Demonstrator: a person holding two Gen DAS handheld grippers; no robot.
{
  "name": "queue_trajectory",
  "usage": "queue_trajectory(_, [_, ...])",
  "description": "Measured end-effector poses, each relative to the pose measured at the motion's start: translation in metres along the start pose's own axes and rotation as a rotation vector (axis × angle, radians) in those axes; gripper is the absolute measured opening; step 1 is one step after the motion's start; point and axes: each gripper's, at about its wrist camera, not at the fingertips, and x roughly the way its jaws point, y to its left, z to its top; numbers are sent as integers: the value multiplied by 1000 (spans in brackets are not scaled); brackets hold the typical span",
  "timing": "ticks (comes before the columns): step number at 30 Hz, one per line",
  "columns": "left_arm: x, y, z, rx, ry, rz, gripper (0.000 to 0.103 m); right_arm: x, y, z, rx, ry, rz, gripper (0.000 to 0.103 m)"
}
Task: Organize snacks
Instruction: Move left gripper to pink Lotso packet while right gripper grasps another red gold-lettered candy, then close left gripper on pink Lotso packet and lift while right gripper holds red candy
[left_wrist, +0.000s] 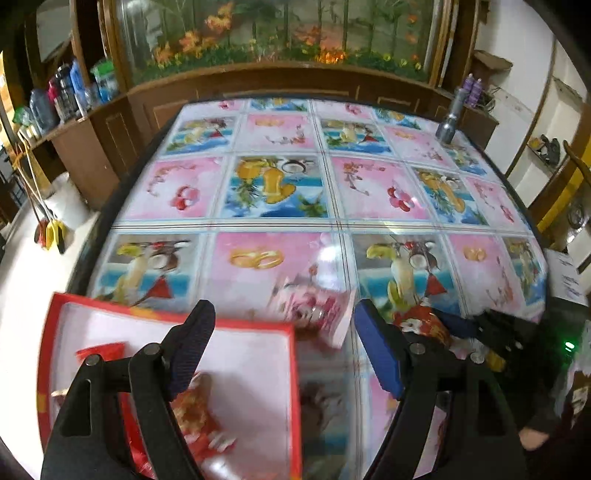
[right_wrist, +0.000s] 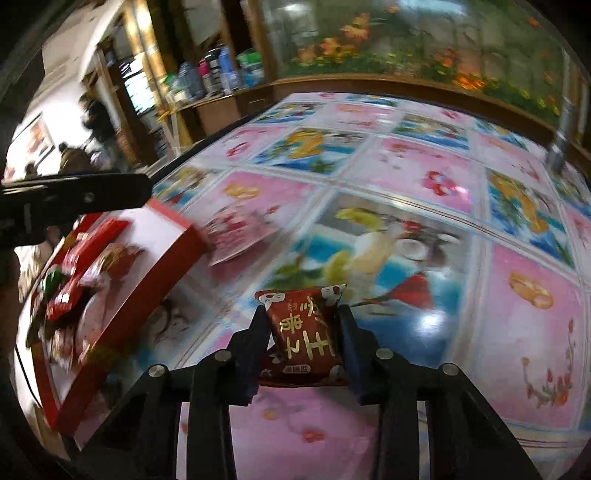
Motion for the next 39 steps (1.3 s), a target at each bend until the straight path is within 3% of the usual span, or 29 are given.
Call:
queue_trajectory(12, [61, -33, 3, 55, 170, -60, 78, -10, -61, 10, 265, -5, 10, 35])
queue_trajectory(19, [49, -44, -4, 86, 137, -79, 78, -11, -69, 11, 297, -7, 7, 36])
queue_trajectory(25, [38, -79, -22, 184, 137, -180, 78, -12, -69, 10, 304, -9, 4, 36])
queue_trajectory(29, [20, -84, -30, 189, 95, -272, 78, -13, -72, 10, 315, -10, 4, 36])
queue_trajectory(35, [8, -69, -35, 159, 47, -195, 78, -13, -75, 10, 327, -9, 5, 37])
queue_trajectory(39, [16, -68, -33, 190, 70, -164, 78, -13, -76, 10, 333, -12, 9, 38])
